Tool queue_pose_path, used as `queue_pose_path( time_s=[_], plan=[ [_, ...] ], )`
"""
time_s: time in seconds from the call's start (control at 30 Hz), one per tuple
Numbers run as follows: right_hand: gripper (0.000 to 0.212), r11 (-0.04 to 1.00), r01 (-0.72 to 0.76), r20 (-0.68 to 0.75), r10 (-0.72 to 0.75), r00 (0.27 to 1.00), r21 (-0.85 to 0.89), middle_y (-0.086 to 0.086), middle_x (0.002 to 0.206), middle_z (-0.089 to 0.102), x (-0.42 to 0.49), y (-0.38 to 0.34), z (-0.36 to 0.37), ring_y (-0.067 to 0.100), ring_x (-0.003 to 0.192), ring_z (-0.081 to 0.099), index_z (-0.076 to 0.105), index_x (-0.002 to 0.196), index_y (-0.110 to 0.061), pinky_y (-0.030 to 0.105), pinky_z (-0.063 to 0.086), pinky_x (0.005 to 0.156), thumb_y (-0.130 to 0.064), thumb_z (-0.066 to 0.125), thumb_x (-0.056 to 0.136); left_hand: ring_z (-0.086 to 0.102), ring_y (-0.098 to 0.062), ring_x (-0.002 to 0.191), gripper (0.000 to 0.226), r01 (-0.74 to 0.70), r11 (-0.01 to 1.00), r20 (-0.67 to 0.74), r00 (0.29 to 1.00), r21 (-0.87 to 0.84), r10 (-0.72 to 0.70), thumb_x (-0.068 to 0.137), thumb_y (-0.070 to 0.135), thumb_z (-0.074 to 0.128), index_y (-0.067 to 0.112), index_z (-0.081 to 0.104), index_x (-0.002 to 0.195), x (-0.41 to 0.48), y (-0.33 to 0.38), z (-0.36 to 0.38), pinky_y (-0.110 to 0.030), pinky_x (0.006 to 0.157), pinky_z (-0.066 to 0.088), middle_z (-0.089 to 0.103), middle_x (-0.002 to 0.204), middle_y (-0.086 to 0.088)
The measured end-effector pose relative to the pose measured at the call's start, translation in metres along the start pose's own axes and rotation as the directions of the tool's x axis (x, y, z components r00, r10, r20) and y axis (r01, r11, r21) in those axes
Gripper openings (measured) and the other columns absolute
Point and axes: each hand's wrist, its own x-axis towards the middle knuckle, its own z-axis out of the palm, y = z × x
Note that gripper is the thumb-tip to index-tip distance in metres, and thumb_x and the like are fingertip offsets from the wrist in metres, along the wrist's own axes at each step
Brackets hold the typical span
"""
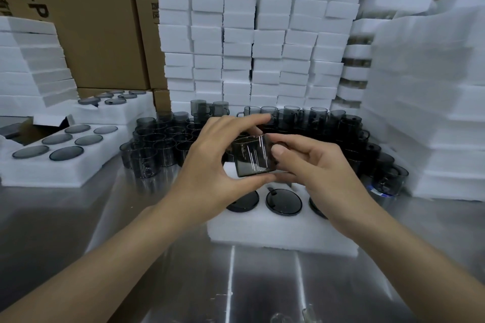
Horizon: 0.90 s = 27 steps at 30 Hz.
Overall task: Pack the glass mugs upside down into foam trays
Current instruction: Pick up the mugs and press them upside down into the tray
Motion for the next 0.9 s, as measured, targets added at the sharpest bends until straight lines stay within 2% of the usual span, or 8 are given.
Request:
queue_pose_path(
  time_s=[0.1, 0.2, 0.33, 0.43, 0.53, 0.6, 0.7, 0.9],
  plan=[
    [0.013, 0.999, 0.013, -0.084, -0.010, 0.996, 0.042, 0.011, 0.100, 0.083, 0.000, 0.003, 0.001, 0.028, 0.099, 0.081, 0.072, 0.115, -0.007, 0.048, 0.065, 0.089, -0.013, 0.062, 0.107, 0.060, -0.015, 0.131, 0.074, 0.147, 0.986, 0.036, 0.989, -0.076, -0.144, 0.074, 0.041, 0.098, 0.042, 0.062, 0.140, 0.001, -0.004, -0.003, -0.025, 0.096, 0.050, 0.063, 0.131, 0.017],
    [0.008, 0.998, 0.040, -0.165, -0.032, 0.986, 0.047, 0.016, 0.089, 0.082, 0.001, 0.006, 0.001, 0.031, 0.092, 0.081, 0.066, 0.100, -0.004, 0.052, 0.067, 0.082, -0.011, 0.069, 0.103, 0.068, -0.011, 0.120, 0.062, 0.299, 0.943, 0.134, 0.950, -0.146, -0.281, 0.072, 0.049, 0.096, 0.047, 0.069, 0.127, 0.005, -0.008, -0.006, -0.034, 0.090, 0.056, 0.069, 0.128, 0.018],
    [0.010, 0.996, 0.090, -0.217, -0.085, 0.972, 0.014, 0.013, 0.086, 0.081, 0.002, 0.011, 0.003, 0.036, 0.088, 0.079, 0.066, 0.093, -0.006, 0.049, 0.068, 0.079, -0.010, 0.072, 0.100, 0.072, -0.011, 0.118, 0.065, 0.391, 0.883, 0.234, 0.913, -0.261, -0.335, 0.079, 0.047, 0.090, 0.039, 0.066, 0.138, 0.006, -0.008, -0.005, -0.042, 0.099, 0.061, 0.076, 0.124, 0.015],
    [0.010, 0.980, 0.133, -0.185, -0.159, 0.970, -0.147, 0.002, 0.090, 0.081, 0.003, 0.017, 0.001, 0.021, 0.086, 0.081, 0.067, 0.092, -0.012, 0.036, 0.068, 0.076, -0.011, 0.075, 0.099, 0.073, -0.008, 0.118, 0.066, 0.438, 0.838, 0.249, 0.895, -0.324, -0.371, 0.084, 0.038, 0.091, 0.032, 0.064, 0.144, 0.006, -0.014, -0.006, -0.035, 0.104, 0.060, 0.077, 0.126, 0.014],
    [0.006, 0.925, 0.133, -0.096, -0.178, 0.979, -0.357, -0.010, 0.097, 0.081, 0.005, 0.022, -0.004, 0.006, 0.093, 0.079, 0.074, 0.100, -0.020, 0.026, 0.064, 0.083, -0.015, 0.076, 0.099, 0.075, -0.007, 0.114, 0.075, 0.471, 0.830, 0.221, 0.880, -0.300, -0.420, 0.080, 0.023, 0.094, 0.030, 0.062, 0.147, 0.006, -0.028, -0.008, -0.030, 0.104, 0.058, 0.077, 0.126, 0.016],
    [0.016, 0.889, 0.122, -0.043, -0.157, 0.987, -0.441, -0.017, 0.101, 0.080, 0.007, 0.025, -0.008, 0.000, 0.098, 0.076, 0.077, 0.113, -0.025, 0.023, 0.061, 0.089, -0.015, 0.072, 0.101, 0.076, -0.008, 0.113, 0.079, 0.491, 0.820, 0.210, 0.870, -0.294, -0.445, 0.075, 0.023, 0.094, 0.026, 0.061, 0.147, 0.006, -0.037, -0.009, -0.027, 0.106, 0.057, 0.077, 0.128, 0.011],
    [0.030, 0.806, 0.123, 0.058, -0.109, 0.992, -0.579, -0.024, 0.110, 0.078, 0.007, 0.026, -0.008, -0.011, 0.108, 0.070, 0.076, 0.127, -0.031, 0.016, 0.055, 0.097, -0.014, 0.069, 0.104, 0.071, -0.008, 0.124, 0.072, 0.509, 0.826, 0.269, 0.853, -0.242, -0.446, 0.088, 0.006, 0.085, 0.024, 0.057, 0.152, 0.003, -0.047, -0.008, -0.030, 0.112, 0.054, 0.068, 0.141, 0.006],
    [0.034, 0.756, 0.116, 0.112, -0.056, 0.992, -0.644, -0.026, 0.113, 0.077, 0.006, 0.029, -0.008, -0.020, 0.109, 0.064, 0.069, 0.133, -0.041, 0.004, 0.047, 0.092, -0.020, 0.063, 0.107, 0.060, 0.000, 0.134, 0.059, 0.492, 0.853, 0.358, 0.838, -0.172, -0.411, 0.101, -0.002, 0.068, 0.023, 0.056, 0.153, 0.001, -0.049, -0.002, -0.014, 0.108, 0.047, 0.060, 0.151, 0.009]
  ],
)
